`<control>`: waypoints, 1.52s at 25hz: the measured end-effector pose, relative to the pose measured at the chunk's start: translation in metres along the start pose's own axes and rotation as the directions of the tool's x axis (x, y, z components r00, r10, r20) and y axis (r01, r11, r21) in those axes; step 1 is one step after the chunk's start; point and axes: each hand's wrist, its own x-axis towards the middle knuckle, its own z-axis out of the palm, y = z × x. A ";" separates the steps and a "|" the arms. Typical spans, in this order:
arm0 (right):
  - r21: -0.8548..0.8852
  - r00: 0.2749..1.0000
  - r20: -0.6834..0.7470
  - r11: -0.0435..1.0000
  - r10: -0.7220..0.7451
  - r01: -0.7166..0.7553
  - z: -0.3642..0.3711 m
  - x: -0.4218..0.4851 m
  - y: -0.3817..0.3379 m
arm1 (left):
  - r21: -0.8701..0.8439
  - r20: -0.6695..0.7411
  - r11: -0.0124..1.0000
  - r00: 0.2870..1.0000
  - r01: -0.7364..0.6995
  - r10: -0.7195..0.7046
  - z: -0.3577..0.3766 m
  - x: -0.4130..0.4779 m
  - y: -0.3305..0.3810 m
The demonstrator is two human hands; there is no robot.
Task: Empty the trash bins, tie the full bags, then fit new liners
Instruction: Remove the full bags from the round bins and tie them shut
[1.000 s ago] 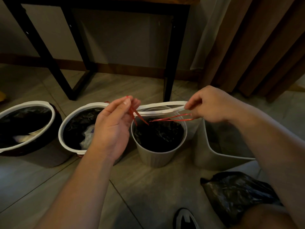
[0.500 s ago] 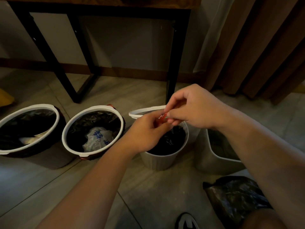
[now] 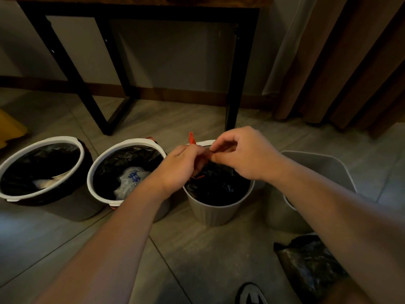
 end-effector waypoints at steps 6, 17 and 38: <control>0.294 0.983 -0.126 0.952 0.131 -0.089 0.004 0.011 0.006 | -0.088 -0.051 0.995 0.998 -0.037 0.032 -0.002 0.003 -0.005; 0.199 0.971 0.201 0.965 0.128 -0.168 0.036 0.020 -0.002 | 0.275 -0.059 0.948 0.982 -0.159 0.181 -0.036 -0.007 0.001; -0.341 0.974 0.007 0.915 -0.225 0.214 0.045 0.030 -0.004 | 0.080 -0.244 0.987 0.958 -0.136 0.152 -0.019 -0.029 -0.013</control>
